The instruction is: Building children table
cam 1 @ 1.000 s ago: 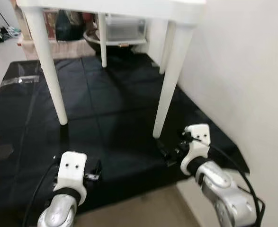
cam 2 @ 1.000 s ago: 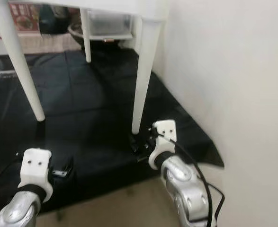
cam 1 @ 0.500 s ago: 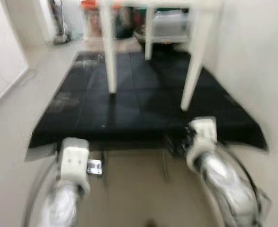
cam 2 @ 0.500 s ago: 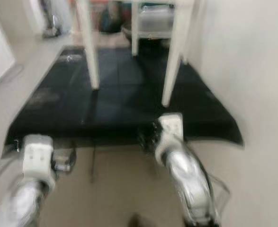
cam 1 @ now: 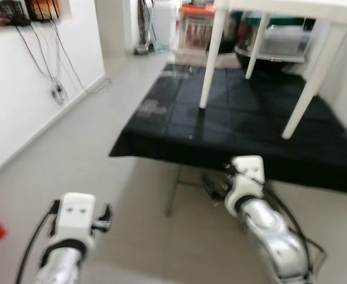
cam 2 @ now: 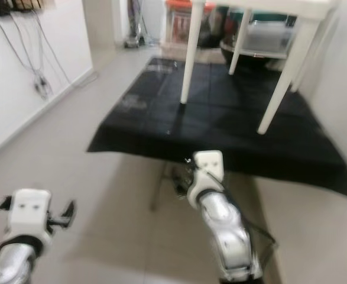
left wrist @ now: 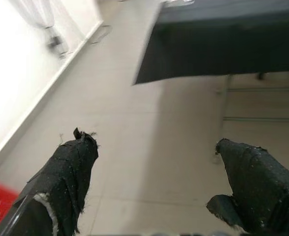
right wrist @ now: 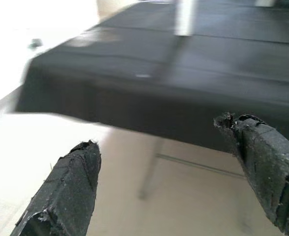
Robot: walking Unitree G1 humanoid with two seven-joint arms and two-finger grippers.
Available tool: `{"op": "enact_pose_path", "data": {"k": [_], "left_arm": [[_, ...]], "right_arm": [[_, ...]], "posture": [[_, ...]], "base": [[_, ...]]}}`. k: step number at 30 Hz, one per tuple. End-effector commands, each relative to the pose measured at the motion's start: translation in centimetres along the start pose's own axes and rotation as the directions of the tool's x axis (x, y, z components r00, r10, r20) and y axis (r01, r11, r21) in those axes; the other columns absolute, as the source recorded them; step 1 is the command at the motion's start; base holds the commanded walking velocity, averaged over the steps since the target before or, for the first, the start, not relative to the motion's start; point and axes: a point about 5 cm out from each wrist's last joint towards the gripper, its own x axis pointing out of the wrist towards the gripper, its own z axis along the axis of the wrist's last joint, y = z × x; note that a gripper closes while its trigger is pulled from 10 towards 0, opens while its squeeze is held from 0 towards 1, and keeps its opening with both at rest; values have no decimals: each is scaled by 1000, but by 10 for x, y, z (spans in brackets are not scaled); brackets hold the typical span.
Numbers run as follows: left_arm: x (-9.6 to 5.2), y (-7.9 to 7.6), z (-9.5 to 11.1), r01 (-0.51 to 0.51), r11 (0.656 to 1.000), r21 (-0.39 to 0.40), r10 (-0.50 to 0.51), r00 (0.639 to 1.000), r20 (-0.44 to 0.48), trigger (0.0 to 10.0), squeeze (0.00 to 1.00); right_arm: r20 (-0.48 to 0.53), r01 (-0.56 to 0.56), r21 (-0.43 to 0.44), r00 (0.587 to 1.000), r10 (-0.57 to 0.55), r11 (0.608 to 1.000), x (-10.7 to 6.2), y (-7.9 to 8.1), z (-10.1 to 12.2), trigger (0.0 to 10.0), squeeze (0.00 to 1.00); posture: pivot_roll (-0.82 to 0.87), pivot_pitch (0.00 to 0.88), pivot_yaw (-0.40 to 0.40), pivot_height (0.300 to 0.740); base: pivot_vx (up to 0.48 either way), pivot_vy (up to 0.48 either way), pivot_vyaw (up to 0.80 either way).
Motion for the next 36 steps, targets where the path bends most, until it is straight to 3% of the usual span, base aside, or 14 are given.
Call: {"op": "enact_pose_path", "data": {"k": [1,9,13,19,26,36], "left_arm": [[-3,0,-4,21,1000,0,-21,1000,-22,10000,0],[-13,2,-8,52,999,12,-51,998,-35,10000,0],[-20,3,-11,71,997,-1,-71,996,-48,10000,0],[-25,3,-12,91,996,-7,-91,994,-53,10000,0],[-25,2,-9,92,993,-71,-95,995,-39,10000,0],[-19,7,-7,74,994,-78,-76,997,-28,10000,0]], "right_arm": [[-21,82,-25,996,-82,996,-4,-10,-7,10000,0],[0,178,-68,984,-179,982,-13,-19,-15,10000,0],[2,257,-34,966,-257,966,-24,-31,-19,10000,0],[18,293,4,956,-293,956,-32,-36,-19,10000,0],[59,276,-10,960,-275,961,-40,-30,-17,10000,0],[62,271,8,961,-271,962,-37,-29,-16,10000,0]], "posture": [[59,0,-49,740],[55,0,-48,740],[47,0,-43,740],[42,0,-43,740],[33,0,-41,740],[39,0,-40,740]], "base": [[0,0,0],[0,0,0],[0,0,0],[0,0,0],[0,0,0],[0,0,0]]}}
